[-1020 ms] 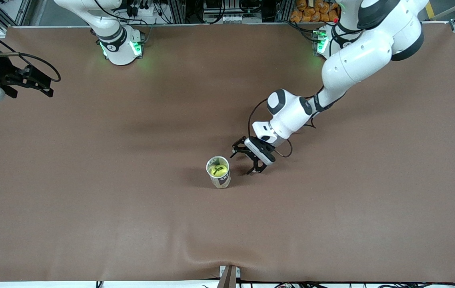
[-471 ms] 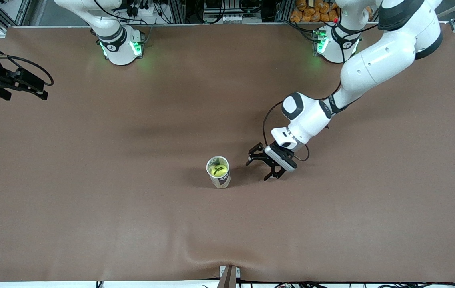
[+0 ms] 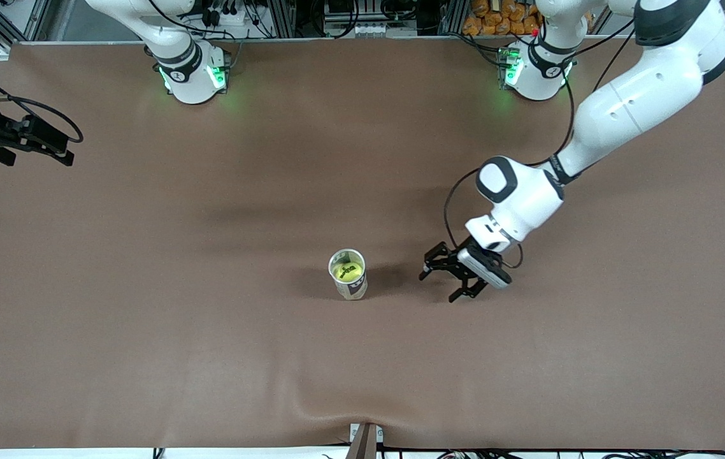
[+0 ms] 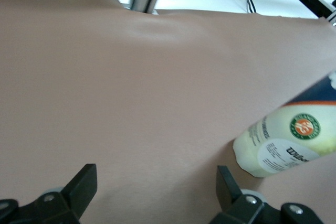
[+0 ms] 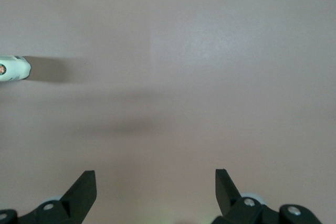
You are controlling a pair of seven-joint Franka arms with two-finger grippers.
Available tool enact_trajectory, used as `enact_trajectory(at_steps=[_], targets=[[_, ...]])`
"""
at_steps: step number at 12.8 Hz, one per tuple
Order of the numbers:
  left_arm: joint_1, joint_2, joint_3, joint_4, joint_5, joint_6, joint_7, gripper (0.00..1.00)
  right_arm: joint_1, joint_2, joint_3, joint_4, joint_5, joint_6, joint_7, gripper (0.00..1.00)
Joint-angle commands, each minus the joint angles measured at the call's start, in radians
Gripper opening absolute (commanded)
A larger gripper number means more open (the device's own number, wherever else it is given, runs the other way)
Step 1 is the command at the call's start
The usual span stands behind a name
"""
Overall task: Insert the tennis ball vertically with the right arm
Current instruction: 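Open the left gripper and pull it away from the tube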
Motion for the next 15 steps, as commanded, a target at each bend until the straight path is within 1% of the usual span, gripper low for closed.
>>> enact_trajectory(at_steps=[1,2,4,7,9,11,12,13,15], targets=[[0.165,-0.019,-0.078,-0.002,0.017,-0.165,-0.009,1.00,-0.040,0.013,0.010,-0.014,0.019,0.045,0.014,1.00],[0.210,-0.019,-0.094,0.025,0.017,-0.254,-0.007,1.00,-0.040,0.011,0.009,-0.018,0.019,0.057,0.014,1.00],[0.255,-0.020,-0.103,0.111,0.017,-0.416,-0.010,1.00,-0.042,-0.001,0.009,-0.053,0.019,0.057,0.014,1.00],[0.259,-0.022,-0.089,0.258,0.017,-0.608,-0.019,1.00,-0.051,-0.018,0.009,-0.072,0.019,0.051,0.011,1.00],[0.259,-0.023,-0.062,0.393,0.023,-0.809,-0.026,1.00,-0.048,-0.036,0.003,-0.080,0.019,0.045,0.009,1.00],[0.259,-0.026,-0.048,0.496,0.044,-0.957,-0.068,1.00,-0.025,-0.065,-0.048,-0.109,0.017,0.039,-0.002,1.00],[0.261,-0.028,-0.046,0.534,0.091,-1.016,-0.110,1.00,0.013,-0.069,-0.098,-0.109,0.017,0.037,-0.002,1.00],[0.262,-0.028,-0.048,0.568,0.139,-1.076,-0.149,1.00,0.045,-0.075,-0.132,-0.110,0.017,0.033,-0.002,1.00],[0.263,-0.030,-0.053,0.649,0.205,-1.240,-0.243,1.00,0.056,-0.090,-0.135,-0.113,0.017,0.025,0.001,1.00]])
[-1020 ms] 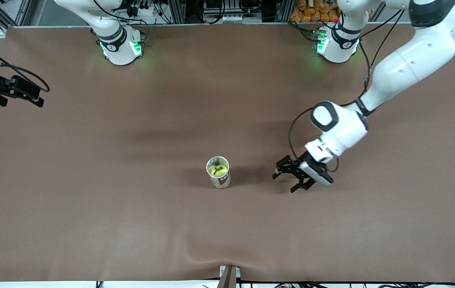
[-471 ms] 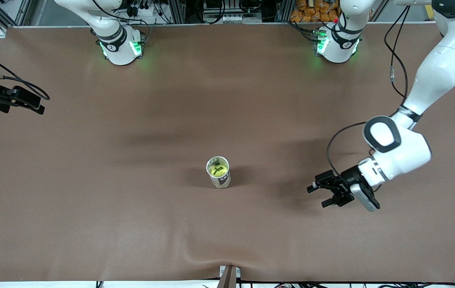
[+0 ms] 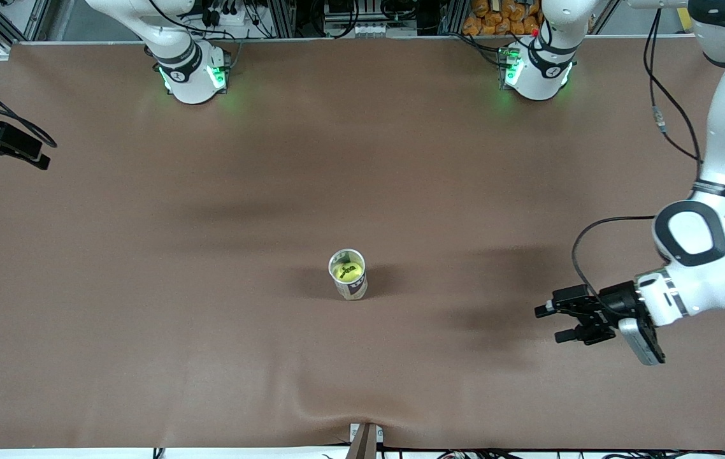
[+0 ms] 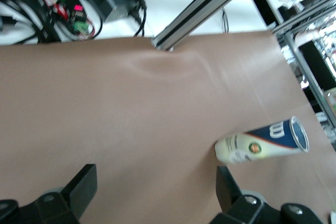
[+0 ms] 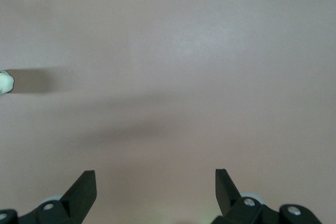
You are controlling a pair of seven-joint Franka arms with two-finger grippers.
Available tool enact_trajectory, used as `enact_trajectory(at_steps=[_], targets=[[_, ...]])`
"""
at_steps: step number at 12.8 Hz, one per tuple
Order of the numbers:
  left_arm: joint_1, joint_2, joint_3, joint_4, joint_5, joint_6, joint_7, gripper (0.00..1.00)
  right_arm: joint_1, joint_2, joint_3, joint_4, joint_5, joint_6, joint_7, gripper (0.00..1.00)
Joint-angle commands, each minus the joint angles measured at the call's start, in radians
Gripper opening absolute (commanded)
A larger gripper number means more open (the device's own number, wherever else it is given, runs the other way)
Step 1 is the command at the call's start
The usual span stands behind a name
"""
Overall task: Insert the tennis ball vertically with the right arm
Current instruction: 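Open the left gripper and pull it away from the tube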
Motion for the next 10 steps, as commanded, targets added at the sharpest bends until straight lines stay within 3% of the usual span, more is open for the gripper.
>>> enact_trajectory(at_steps=[1,3,6,10], targets=[[-0.016,-0.024,0.012,0.096,0.058,-0.191,-0.117,1.00,0.031,-0.060,-0.015,-0.046,0.011,-0.008,0.012,1.00],[-0.010,-0.097,0.017,0.099,0.093,-0.260,-0.182,1.00,-0.021,-0.068,0.043,-0.050,0.013,-0.020,0.013,1.00],[-0.016,-0.258,0.012,0.099,0.247,-0.369,-0.345,1.00,-0.004,-0.069,0.031,-0.073,0.011,-0.011,0.009,1.00],[-0.022,-0.423,0.011,0.096,0.264,-0.497,-0.542,1.00,0.016,-0.068,0.009,-0.095,0.010,0.052,0.001,1.00]])
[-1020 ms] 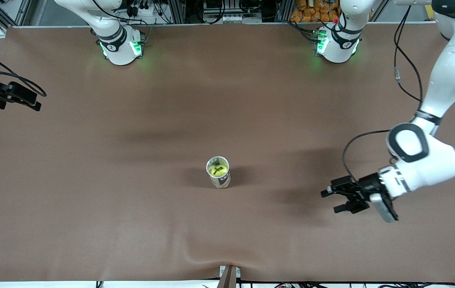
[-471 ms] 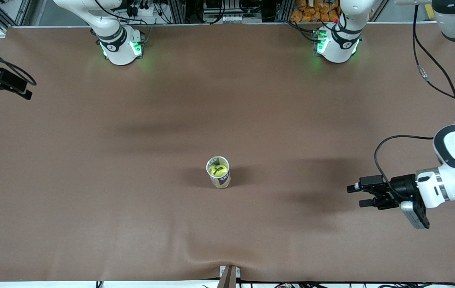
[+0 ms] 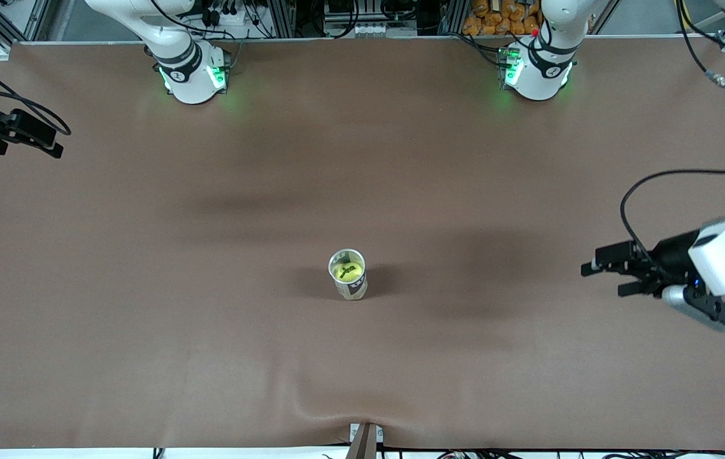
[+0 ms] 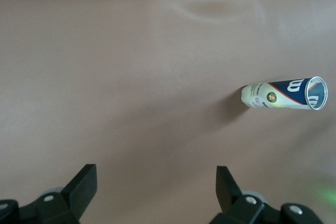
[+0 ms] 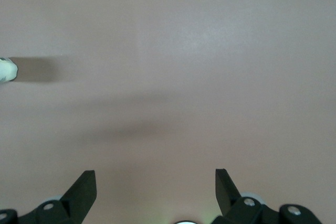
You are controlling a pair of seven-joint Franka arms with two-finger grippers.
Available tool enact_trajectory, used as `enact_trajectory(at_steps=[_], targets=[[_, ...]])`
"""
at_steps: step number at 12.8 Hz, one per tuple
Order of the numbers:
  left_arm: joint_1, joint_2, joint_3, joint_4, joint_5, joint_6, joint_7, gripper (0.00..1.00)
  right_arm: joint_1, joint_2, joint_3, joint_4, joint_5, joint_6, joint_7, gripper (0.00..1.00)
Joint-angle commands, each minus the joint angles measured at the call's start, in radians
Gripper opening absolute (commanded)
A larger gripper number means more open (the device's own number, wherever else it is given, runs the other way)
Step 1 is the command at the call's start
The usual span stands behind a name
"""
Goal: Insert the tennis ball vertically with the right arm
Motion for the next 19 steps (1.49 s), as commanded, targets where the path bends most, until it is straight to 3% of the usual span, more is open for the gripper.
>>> enact_trajectory(at_steps=[1,4,7,13,14,17,19], targets=[[-0.009,-0.120,0.019,-0.020,0.028,-0.080,-0.120,1.00,0.024,-0.021,-0.032,-0.027,0.009,0.039,-0.006,1.00],[-0.001,-0.227,0.022,-0.019,0.033,-0.193,-0.130,1.00,0.038,-0.016,-0.032,-0.020,0.000,0.076,-0.009,1.00],[0.075,-0.355,0.034,-0.020,0.033,-0.208,-0.114,1.00,0.038,-0.014,-0.031,-0.024,-0.002,0.099,-0.012,1.00],[0.120,-0.396,0.046,-0.017,0.018,-0.255,-0.085,1.00,0.019,-0.014,-0.034,-0.033,-0.005,0.087,-0.064,1.00],[0.061,-0.424,0.093,-0.017,0.018,-0.255,-0.106,1.00,0.021,-0.014,-0.034,-0.035,-0.005,0.087,-0.064,1.00],[-0.325,-0.532,0.531,-0.040,-0.025,-0.272,-0.104,1.00,0.019,-0.014,-0.034,-0.035,-0.005,0.087,-0.064,1.00],[-0.519,-0.556,0.748,-0.062,-0.063,-0.328,-0.104,1.00,0.018,-0.013,-0.034,-0.035,-0.005,0.087,-0.064,1.00]])
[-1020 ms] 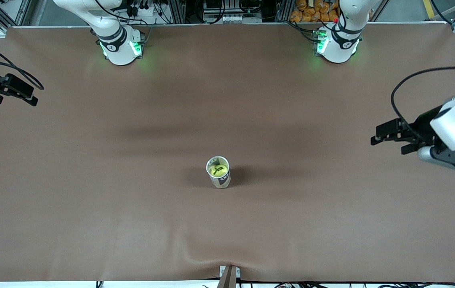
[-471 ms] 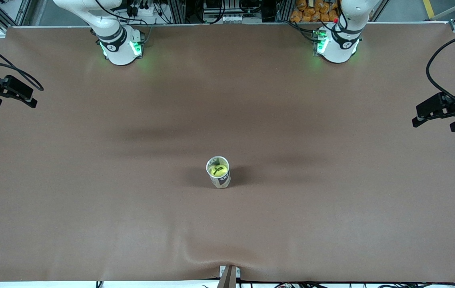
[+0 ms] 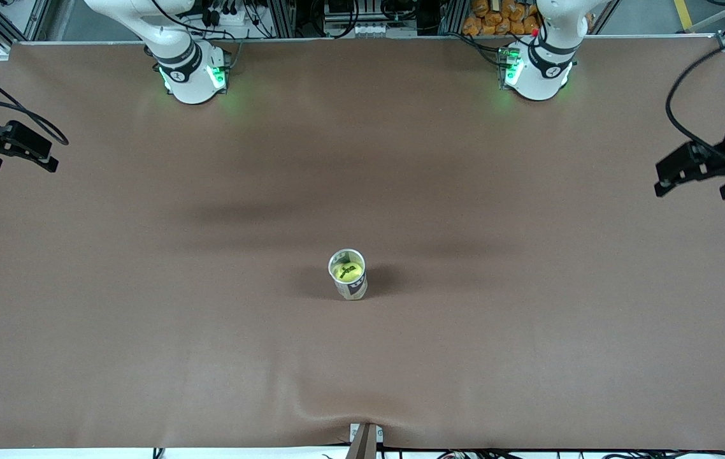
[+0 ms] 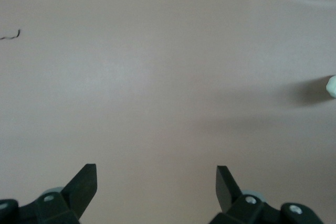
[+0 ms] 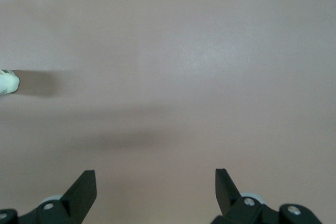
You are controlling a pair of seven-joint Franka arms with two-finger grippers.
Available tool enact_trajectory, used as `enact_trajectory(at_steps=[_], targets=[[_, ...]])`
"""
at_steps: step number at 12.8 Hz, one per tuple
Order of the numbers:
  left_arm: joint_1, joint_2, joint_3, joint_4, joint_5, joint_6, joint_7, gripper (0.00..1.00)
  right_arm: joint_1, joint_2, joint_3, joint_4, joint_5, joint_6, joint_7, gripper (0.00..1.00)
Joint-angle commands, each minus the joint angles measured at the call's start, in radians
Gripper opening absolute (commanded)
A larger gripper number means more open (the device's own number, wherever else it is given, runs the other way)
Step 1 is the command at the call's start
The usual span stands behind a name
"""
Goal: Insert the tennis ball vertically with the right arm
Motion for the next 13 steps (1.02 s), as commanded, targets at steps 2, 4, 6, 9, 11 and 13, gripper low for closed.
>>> enact_trajectory(at_steps=[2,4,6,9,11,13], targets=[[-0.233,-0.114,0.303,-0.106,-0.079,-0.057,0.010,1.00,-0.006,-0.013,0.002,-0.012,-0.003,0.001,-0.012,1.00],[-0.319,-0.185,0.398,-0.192,-0.079,-0.057,0.008,1.00,-0.006,-0.013,0.002,-0.012,-0.003,0.001,-0.012,1.00],[-0.325,-0.261,0.415,-0.284,-0.082,-0.057,0.007,1.00,-0.006,-0.013,0.002,-0.012,-0.003,0.001,-0.012,1.00],[-0.321,-0.337,0.412,-0.357,-0.093,-0.060,-0.015,1.00,-0.006,-0.010,0.002,-0.012,-0.003,0.001,-0.012,1.00],[-0.316,-0.328,0.417,-0.346,-0.093,-0.091,-0.011,1.00,-0.005,-0.009,0.002,-0.012,-0.003,0.001,-0.012,1.00],[-0.301,-0.297,0.431,-0.288,-0.091,-0.099,-0.001,1.00,-0.005,-0.006,0.002,-0.012,-0.003,0.001,-0.012,1.00]])
